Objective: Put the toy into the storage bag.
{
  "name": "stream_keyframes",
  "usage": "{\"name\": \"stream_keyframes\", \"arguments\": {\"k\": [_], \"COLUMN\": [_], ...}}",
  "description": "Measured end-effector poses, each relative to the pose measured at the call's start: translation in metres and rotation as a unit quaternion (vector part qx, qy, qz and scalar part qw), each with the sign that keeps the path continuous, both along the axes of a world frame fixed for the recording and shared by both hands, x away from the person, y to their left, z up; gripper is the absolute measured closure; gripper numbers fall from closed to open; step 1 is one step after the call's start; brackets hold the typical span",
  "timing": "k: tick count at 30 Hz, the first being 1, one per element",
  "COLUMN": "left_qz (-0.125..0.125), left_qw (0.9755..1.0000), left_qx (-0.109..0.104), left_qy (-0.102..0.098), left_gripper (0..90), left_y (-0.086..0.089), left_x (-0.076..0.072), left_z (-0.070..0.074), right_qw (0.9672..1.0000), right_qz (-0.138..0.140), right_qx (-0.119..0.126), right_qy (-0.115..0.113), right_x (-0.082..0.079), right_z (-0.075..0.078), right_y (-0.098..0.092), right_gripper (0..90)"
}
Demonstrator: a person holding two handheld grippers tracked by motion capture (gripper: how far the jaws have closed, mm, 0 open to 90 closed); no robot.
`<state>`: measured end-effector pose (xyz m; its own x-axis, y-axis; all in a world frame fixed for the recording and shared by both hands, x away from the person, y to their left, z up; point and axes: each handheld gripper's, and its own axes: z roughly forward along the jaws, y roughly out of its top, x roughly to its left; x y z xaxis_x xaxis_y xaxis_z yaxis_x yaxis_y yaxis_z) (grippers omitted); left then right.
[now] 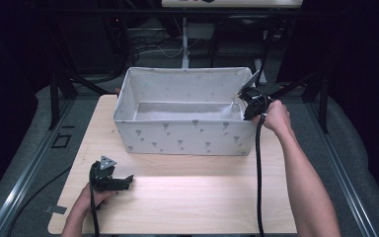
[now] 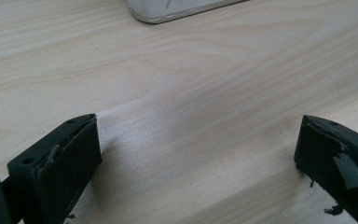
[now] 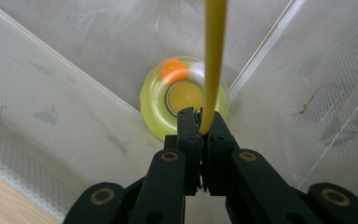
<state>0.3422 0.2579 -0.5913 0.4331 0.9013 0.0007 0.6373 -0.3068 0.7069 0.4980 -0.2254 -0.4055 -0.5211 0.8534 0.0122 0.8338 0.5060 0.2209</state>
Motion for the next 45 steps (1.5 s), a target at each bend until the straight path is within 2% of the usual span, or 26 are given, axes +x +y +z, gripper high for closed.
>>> {"name": "stream_keyframes", "arguments": {"k": [3, 8, 10, 12, 16, 23, 25, 26, 30, 36, 41, 45], "left_qz": [0.000, 0.000, 0.000, 0.000, 0.000, 0.000, 0.000, 0.000, 0.002, 0.002, 0.002, 0.002], "left_qw": [1.0000, 1.0000, 1.0000, 1.0000, 1.0000, 1.0000, 1.0000, 1.0000, 1.0000, 1.0000, 1.0000, 1.0000], "left_qx": [0.000, 0.000, 0.000, 0.000, 0.000, 0.000, 0.000, 0.000, 0.000, 0.000, -0.001, 0.000], "left_qy": [0.000, 0.000, 0.000, 0.000, 0.000, 0.000, 0.000, 0.000, -0.003, -0.002, -0.002, -0.002], "left_gripper": [0.3, 0.3, 0.3, 0.3, 0.3, 0.3, 0.3, 0.3, 0.4, 0.3, 0.4, 0.4], "left_y": [0.000, 0.000, 0.000, 0.000, 0.000, 0.000, 0.000, 0.000, 0.000, 0.000, 0.000, 0.000], "left_x": [0.000, 0.000, 0.000, 0.000, 0.000, 0.000, 0.000, 0.000, 0.000, 0.000, 0.000, 0.000], "left_z": [0.000, 0.000, 0.000, 0.000, 0.000, 0.000, 0.000, 0.000, 0.000, 0.000, 0.000, 0.000], "right_qw": [1.0000, 0.9998, 0.9995, 0.9996, 0.9988, 0.9966, 0.9962, 0.9952, 0.9933, 0.9892, 0.9853, 0.9823], "right_qz": [-0.005, -0.005, -0.005, 0.002, 0.006, 0.017, 0.023, 0.023, 0.037, 0.066, 0.092, 0.112], "right_qx": [0.006, 0.012, 0.018, 0.018, 0.030, 0.030, 0.029, 0.033, 0.035, 0.037, 0.042, 0.046], "right_qy": [-0.004, -0.017, -0.026, -0.022, -0.037, -0.075, -0.079, -0.089, -0.104, -0.125, -0.138, -0.143], "right_x": [-0.001, -0.004, -0.006, -0.008, -0.013, -0.027, -0.032, -0.035, -0.047, -0.067, -0.086, -0.099], "right_z": [0.004, 0.018, 0.023, 0.030, 0.043, 0.068, 0.073, 0.077, 0.089, 0.104, 0.111, 0.110], "right_y": [-0.001, -0.005, -0.006, -0.006, -0.006, 0.001, 0.003, 0.006, 0.012, 0.026, 0.037, 0.044], "right_gripper": [85.6, 81.0, 74.1, 67.1, 55.5, 36.7, 31.5, 29.2, 21.4, 15.2, 11.4, 6.9]}}
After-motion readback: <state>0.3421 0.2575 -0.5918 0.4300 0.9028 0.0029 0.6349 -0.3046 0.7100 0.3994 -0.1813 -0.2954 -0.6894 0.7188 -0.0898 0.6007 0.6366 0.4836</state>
